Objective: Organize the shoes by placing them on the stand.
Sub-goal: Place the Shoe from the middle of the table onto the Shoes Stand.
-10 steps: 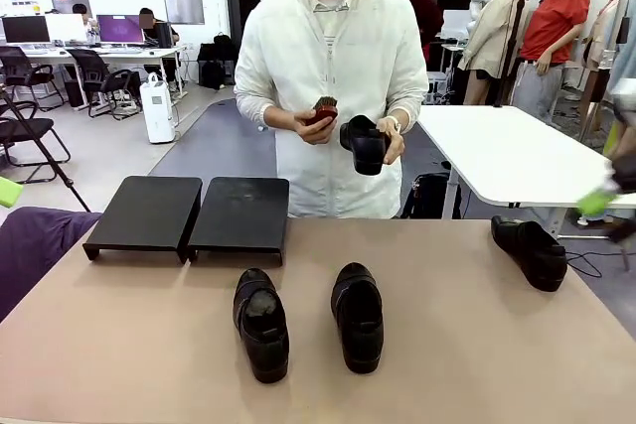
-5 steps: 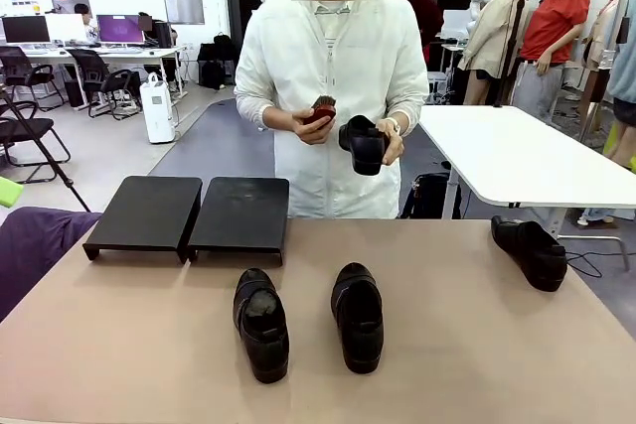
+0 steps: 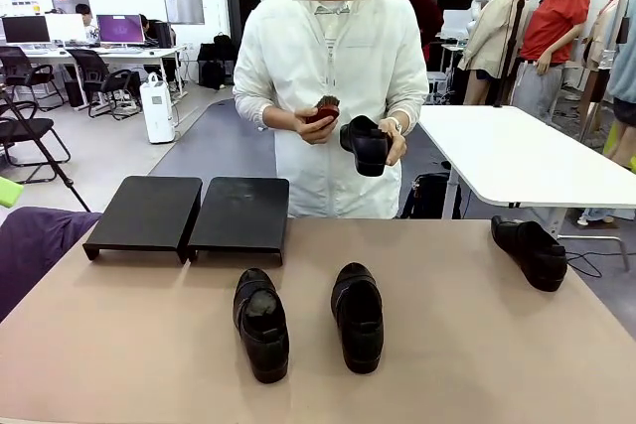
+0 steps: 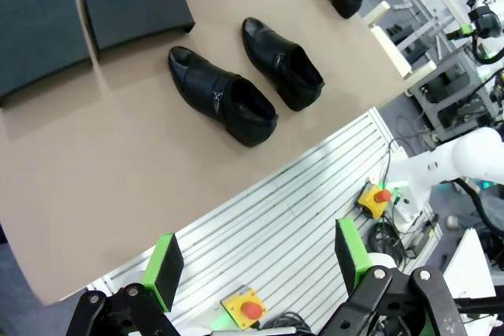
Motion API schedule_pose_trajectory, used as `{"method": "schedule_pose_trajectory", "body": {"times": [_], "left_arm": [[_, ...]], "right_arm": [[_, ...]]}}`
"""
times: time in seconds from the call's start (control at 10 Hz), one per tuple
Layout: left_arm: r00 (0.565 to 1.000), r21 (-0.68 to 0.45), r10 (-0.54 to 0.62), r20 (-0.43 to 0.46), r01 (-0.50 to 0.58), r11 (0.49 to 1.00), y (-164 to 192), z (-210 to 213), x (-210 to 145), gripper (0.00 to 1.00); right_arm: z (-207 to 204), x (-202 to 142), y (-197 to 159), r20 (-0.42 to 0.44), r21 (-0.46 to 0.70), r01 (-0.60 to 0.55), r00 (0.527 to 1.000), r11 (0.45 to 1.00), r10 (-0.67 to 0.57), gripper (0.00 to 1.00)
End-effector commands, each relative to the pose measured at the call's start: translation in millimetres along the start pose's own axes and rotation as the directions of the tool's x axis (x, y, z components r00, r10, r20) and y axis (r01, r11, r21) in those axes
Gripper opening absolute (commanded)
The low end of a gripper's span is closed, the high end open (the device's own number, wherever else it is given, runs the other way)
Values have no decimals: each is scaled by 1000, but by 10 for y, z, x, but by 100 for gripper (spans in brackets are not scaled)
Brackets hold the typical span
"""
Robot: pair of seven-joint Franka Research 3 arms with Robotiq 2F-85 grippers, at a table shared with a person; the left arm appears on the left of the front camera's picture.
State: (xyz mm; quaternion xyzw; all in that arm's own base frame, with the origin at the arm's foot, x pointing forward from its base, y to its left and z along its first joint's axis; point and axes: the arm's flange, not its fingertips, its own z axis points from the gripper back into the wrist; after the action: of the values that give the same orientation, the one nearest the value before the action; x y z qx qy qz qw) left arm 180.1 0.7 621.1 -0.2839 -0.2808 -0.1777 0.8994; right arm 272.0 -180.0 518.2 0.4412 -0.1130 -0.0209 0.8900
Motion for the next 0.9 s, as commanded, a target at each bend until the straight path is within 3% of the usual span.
{"method": "schedule_pose_trajectory", "body": {"times": [0.0,0.4,0.6,0.7,0.8], "left_arm": [[1000,-22,-11,4,11,1000,-3,14,2,100],[1000,0,0,0,0,1000,0,0,0,100],[971,189,54,-234,-9,982,-585,-1072,745,100],[971,305,195,-141,-144,941,-776,-1678,1108,100],[910,328,415,-8,-389,861,-947,-2252,1377,100]], "right_arm": [[5,-35,-36,-7,-10,-6,1000,1000,6,100],[5,-35,-36,-7,-10,-6,1000,1000,6,100],[5,-35,-36,-7,-10,-6,1000,1000,6,100],[5,-35,-36,-7,-10,-6,1000,1000,6,100],[5,-35,-36,-7,-10,-6,1000,1000,6,100]]}}
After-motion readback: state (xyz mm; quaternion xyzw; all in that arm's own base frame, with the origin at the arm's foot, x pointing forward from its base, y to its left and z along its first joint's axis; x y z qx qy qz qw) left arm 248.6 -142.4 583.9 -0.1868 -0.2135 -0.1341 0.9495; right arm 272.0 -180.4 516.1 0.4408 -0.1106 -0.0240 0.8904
